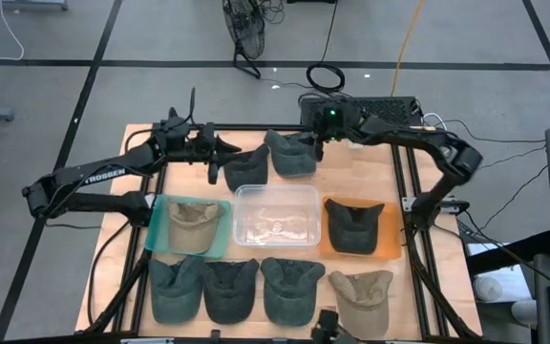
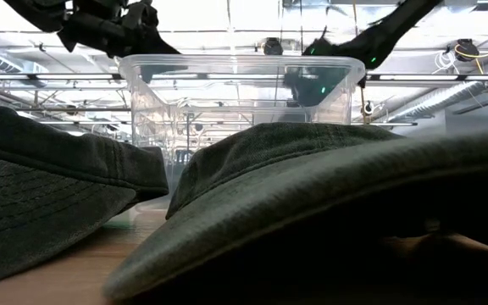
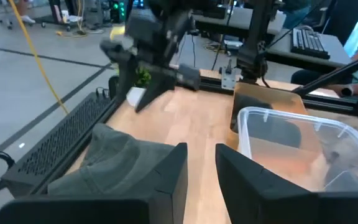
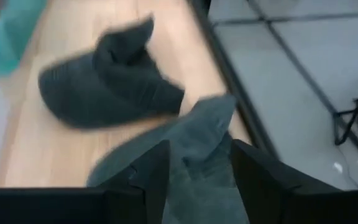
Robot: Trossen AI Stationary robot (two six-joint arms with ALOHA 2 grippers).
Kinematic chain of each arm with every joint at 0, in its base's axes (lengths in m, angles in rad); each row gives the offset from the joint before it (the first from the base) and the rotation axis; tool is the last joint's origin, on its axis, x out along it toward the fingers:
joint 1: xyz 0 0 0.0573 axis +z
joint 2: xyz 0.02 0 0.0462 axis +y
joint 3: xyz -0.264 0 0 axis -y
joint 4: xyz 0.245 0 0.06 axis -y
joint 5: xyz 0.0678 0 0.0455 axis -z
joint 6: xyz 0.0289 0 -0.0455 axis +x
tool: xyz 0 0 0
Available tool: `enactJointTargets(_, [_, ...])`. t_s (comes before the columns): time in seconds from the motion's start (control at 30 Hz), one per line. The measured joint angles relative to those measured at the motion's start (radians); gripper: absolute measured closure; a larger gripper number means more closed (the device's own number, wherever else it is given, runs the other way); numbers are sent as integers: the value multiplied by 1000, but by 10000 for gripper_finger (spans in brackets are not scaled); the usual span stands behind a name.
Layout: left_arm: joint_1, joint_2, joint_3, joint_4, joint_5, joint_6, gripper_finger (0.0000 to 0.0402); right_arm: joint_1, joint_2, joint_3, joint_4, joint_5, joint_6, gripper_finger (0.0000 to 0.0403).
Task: Pick & Place hat
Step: Put the top right gray cap into the transparent bin
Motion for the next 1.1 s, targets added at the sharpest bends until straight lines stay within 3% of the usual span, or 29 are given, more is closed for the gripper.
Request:
enactJointTargets(0.27, [-17,-46,-1,-114,0,3,309,-5,113,25,-50,-4,-93,198])
enactJointTargets(0.7, [-70,-48,0,-164,-24,-22,309,9,212,25,64,-4,-95,162])
enactJointTargets(0.9, [-77,-48,0,-165,-63,2,309,9,242,25,60,-5,-92,200])
enactJointTargets(1.1, [-73,-49,0,-200,-64,8,309,18,228,24,63,1,-120,296])
